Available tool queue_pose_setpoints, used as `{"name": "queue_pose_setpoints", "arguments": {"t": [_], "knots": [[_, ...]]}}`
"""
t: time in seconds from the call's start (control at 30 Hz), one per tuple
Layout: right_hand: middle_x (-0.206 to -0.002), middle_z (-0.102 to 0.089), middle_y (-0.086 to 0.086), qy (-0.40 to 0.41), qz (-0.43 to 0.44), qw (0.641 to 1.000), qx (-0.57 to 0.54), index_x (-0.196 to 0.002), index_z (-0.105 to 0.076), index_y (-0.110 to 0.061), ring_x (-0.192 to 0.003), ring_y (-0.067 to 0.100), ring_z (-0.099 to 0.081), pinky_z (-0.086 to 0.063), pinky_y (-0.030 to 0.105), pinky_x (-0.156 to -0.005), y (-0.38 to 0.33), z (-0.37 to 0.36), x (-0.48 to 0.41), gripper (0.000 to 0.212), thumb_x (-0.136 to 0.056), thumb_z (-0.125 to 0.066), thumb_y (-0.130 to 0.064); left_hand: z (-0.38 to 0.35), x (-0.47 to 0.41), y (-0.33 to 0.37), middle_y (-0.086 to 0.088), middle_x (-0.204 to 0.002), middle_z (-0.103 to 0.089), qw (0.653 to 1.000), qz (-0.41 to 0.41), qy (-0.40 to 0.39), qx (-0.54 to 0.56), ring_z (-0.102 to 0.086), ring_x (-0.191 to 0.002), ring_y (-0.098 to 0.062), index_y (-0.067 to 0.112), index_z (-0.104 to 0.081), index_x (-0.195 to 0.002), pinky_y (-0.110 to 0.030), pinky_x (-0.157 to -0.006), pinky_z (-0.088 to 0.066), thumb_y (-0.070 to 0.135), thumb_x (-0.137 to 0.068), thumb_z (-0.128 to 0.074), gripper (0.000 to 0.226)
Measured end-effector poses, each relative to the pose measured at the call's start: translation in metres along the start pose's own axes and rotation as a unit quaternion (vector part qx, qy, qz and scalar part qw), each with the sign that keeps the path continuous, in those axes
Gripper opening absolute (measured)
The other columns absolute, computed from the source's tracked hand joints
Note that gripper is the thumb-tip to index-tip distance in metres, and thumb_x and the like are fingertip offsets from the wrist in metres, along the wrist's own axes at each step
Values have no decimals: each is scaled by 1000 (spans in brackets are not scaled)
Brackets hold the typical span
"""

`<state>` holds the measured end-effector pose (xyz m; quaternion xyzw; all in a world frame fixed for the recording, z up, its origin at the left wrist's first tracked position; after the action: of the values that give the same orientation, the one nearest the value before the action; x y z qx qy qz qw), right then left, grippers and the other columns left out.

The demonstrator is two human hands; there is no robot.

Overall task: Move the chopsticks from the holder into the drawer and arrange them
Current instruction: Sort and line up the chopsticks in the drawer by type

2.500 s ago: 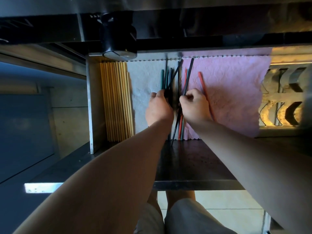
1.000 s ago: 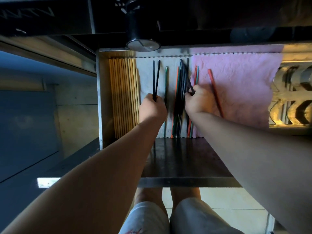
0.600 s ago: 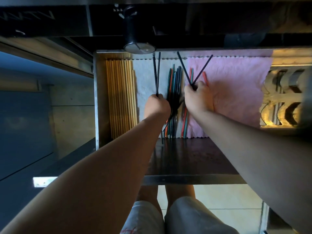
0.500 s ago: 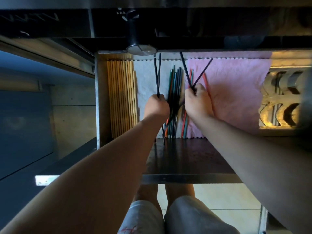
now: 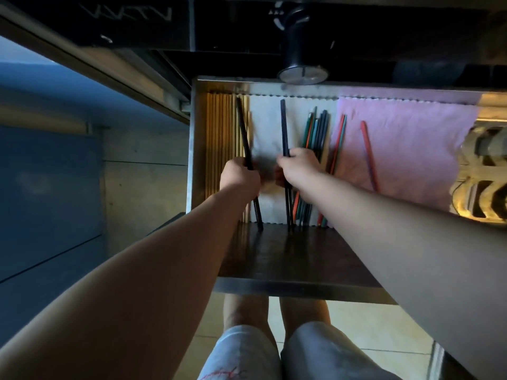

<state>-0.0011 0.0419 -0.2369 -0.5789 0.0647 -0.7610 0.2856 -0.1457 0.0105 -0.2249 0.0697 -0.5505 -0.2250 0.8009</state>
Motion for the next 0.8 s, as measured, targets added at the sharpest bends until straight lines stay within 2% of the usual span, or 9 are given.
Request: {"name": "queue_pose_setpoints", "arguments": {"t": [0.07,0.13,0.27,0.37,0.43,0.53,0.67,0.73,0.8], "knots": [[-93,-66,11,8,4,998,56,-100,-67,-11,-85,29,-66,-54,30,-65,-2,-4,-1,17,-89,-54,-11,7,-2,2,-1,-89,-71,998,-29,9,-53,-69,-77,-18,16,-67,-111,-30,-60,-58,11,-88,-66,24],[-99,-66,12,23,0,997,75,-102,-64,-11,-89,29,-65,-50,26,-60,-2,-6,-4,20,-87,-51,-7,10,-4,7,0,-91,-69,994,-60,12,-86,-66,-76,-15,18,-67,-111,-22,-53,-51,10,-89,-65,23],[-110,-66,12,38,-16,997,70,-112,-64,-12,-99,32,-66,-54,30,-70,2,-10,-4,29,-87,-51,-6,9,-4,13,-1,-94,-69,989,-91,9,-119,-66,-82,-17,16,-67,-113,-24,-58,-52,8,-88,-64,26],[-106,-68,11,28,-20,998,59,-113,-65,-17,-91,30,-68,-59,43,-80,7,-15,-3,32,-85,-53,-6,11,-4,15,-1,-96,-65,985,-98,21,-140,-61,-82,-18,14,-64,-112,-24,-57,-46,7,-87,-64,26],[-107,-68,10,28,-11,998,59,-113,-65,-15,-93,29,-67,-58,41,-84,5,-16,-1,30,-86,-55,-7,12,-2,16,-4,-100,-63,983,-100,27,-148,-59,-86,-20,13,-59,-113,-28,-64,-48,5,-87,-63,27],[-119,-66,8,36,0,997,68,-124,-63,-12,-104,26,-64,-52,28,-85,1,-17,0,37,-88,-57,-12,15,3,15,-8,-109,-61,984,-93,28,-149,-60,-93,-23,10,-51,-119,-32,-72,-52,6,-89,-62,33],[-112,-70,9,96,1,992,80,-109,-71,-10,-104,27,-66,-51,24,-85,-7,-6,4,26,-88,-56,-14,18,8,13,-12,-119,-56,976,-78,31,-200,-59,-103,-29,10,-45,-126,-36,-78,-50,7,-89,-62,40],[-114,-69,9,131,-1,987,90,-108,-70,-9,-109,27,-63,-40,18,-79,-10,4,7,24,-90,-55,-13,19,11,16,-13,-131,-48,957,-109,41,-266,-53,-113,-31,12,-43,-128,-39,-84,-48,9,-90,-62,43],[-115,-69,9,132,0,988,85,-108,-70,-11,-110,27,-63,-38,18,-77,-10,6,10,24,-91,-53,-13,17,15,22,-12,-144,-36,918,-171,54,-353,-41,-126,-32,16,-41,-135,-42,-96,-44,10,-89,-60,50]]}}
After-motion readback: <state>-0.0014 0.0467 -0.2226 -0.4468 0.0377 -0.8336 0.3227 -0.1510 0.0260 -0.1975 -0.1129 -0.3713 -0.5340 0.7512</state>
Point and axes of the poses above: each hand's wrist, its own x-axis away from the middle knuckle, its own z-axis out of the back of the hand, y = z × x, the point moved 7 cm from there along -x, towards the middle knuckle
